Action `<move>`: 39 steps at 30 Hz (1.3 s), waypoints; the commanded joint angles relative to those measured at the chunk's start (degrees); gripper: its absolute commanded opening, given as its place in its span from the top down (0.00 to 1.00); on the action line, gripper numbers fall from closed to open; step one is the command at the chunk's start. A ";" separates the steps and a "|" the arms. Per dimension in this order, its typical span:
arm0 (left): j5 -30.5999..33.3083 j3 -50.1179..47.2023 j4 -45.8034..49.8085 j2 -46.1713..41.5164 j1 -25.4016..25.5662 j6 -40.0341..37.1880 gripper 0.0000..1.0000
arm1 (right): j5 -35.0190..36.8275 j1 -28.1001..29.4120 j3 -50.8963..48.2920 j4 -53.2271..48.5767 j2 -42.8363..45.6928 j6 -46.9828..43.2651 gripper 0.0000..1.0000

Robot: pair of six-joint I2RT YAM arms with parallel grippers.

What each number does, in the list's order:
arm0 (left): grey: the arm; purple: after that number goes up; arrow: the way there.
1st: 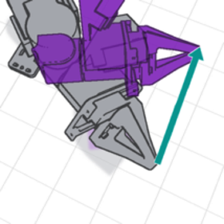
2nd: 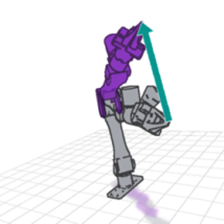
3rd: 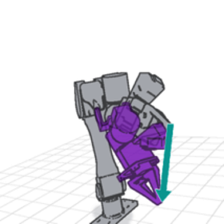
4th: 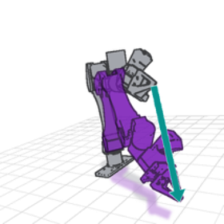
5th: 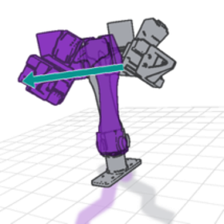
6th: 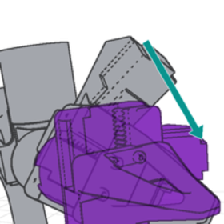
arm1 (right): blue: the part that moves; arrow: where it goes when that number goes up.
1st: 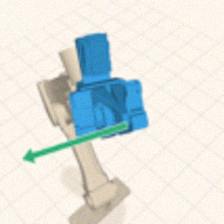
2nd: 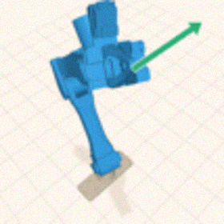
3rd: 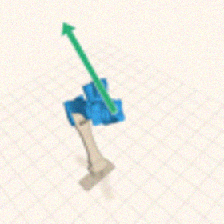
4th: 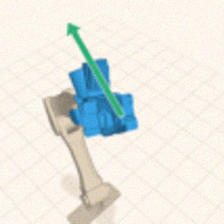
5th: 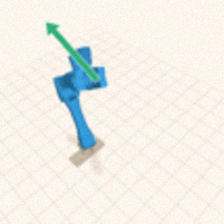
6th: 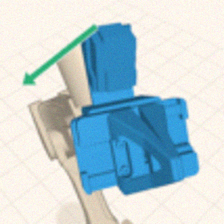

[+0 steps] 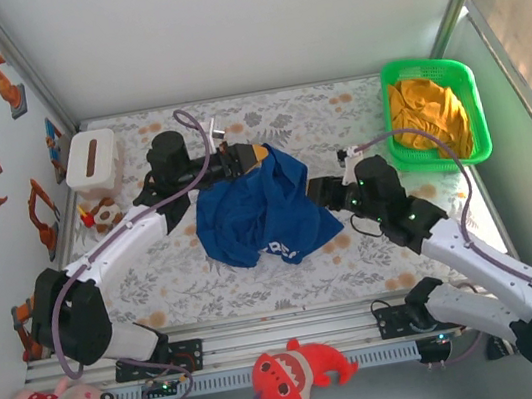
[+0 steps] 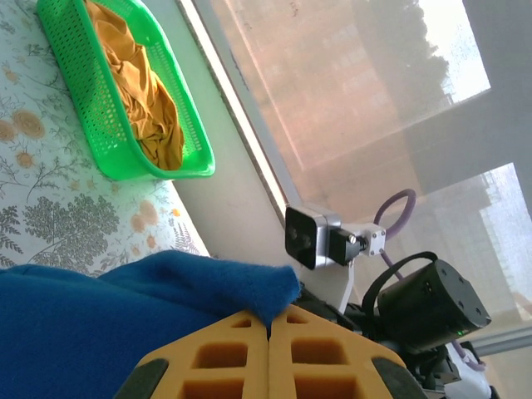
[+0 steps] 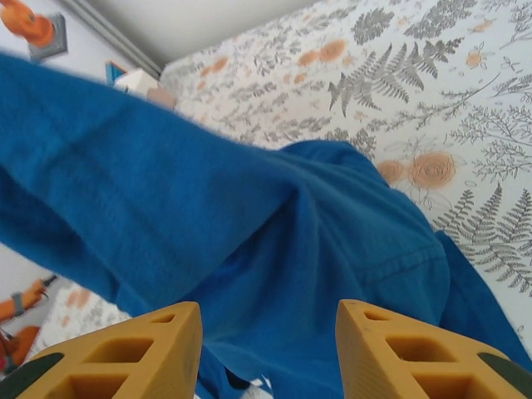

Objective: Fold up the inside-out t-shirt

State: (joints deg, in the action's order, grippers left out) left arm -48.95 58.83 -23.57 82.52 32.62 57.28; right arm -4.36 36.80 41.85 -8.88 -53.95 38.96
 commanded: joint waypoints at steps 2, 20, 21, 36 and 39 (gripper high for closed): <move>-1.32 0.32 -2.26 0.11 -0.18 0.98 1.00 | 8.36 5.30 7.15 -2.69 -3.58 -3.72 0.55; -1.02 -0.69 -1.89 1.81 -3.47 0.96 1.00 | 13.45 6.84 19.23 -9.10 -8.78 -9.34 1.00; -1.06 -0.66 -2.14 2.60 -4.18 0.86 0.98 | 11.84 6.64 19.53 -9.37 -7.22 -9.49 1.00; 1.99 -6.75 0.42 1.43 -5.98 -2.21 0.37 | -1.88 -1.00 14.59 -6.37 -2.04 -7.05 1.00; 7.81 -8.14 8.24 -2.53 -1.50 -9.24 0.33 | -2.06 -1.29 13.88 -6.32 -1.73 -6.72 1.00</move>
State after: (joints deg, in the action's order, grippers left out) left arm -45.43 51.37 -21.10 84.07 27.77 55.44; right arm -4.82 35.90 56.07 -17.21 -56.38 31.48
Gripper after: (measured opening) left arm 0.666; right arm 0.044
